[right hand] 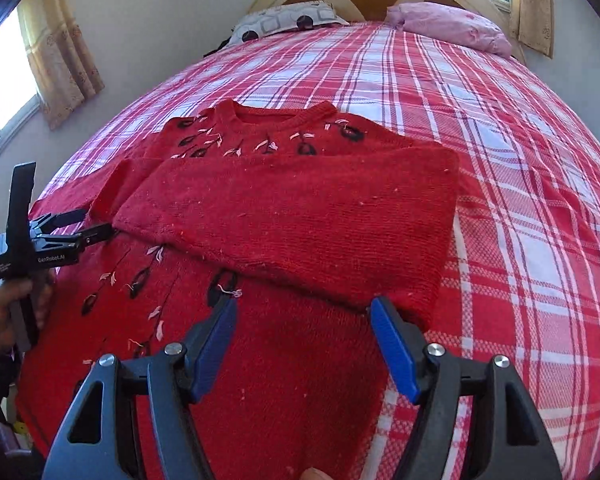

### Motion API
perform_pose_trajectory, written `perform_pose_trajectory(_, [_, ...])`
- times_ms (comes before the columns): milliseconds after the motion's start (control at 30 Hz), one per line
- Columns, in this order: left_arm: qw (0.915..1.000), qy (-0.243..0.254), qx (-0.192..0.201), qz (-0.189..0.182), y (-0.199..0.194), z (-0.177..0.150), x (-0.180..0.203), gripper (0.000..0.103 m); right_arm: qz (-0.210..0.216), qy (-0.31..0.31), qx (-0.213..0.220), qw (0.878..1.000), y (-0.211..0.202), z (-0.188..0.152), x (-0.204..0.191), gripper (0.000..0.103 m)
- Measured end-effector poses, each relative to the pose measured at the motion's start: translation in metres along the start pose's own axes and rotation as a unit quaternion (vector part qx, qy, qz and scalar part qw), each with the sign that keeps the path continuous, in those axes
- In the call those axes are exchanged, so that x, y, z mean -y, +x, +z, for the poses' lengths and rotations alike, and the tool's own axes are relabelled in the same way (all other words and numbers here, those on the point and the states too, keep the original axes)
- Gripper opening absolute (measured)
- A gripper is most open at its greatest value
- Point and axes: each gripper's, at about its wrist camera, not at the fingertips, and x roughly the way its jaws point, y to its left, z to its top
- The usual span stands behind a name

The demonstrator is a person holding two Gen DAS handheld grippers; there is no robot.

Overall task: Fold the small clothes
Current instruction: 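Open the left tool and release the sleeve onto the sweater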

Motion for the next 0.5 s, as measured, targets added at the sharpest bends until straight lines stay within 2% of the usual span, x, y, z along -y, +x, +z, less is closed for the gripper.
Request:
perform_pose_trajectory(133, [1.0000, 0.000, 0.000, -0.001, 0.000, 0.000, -0.001, 0.103, -0.006, -0.020, 0.015, 1.000, -0.008, 0.023, -0.034, 0.070])
perform_pose_trajectory(267, [1.0000, -0.003, 0.000, -0.004, 0.000, 0.000, -0.002, 0.103, -0.012, -0.054, 0.013, 0.998, 0.009, 0.037, -0.074, 0.070])
perform_pose_trajectory(433, [1.0000, -0.005, -0.001, -0.007, 0.000, -0.001, -0.001, 0.103, 0.005, -0.057, -0.024, 0.998, 0.046, 0.027, -0.094, 0.070])
perform_pose_trajectory(500, [0.9999, -0.007, -0.001, -0.010, 0.000, -0.001, -0.002, 0.103, -0.007, -0.065, -0.026, 0.998, 0.056, 0.016, -0.097, 0.070])
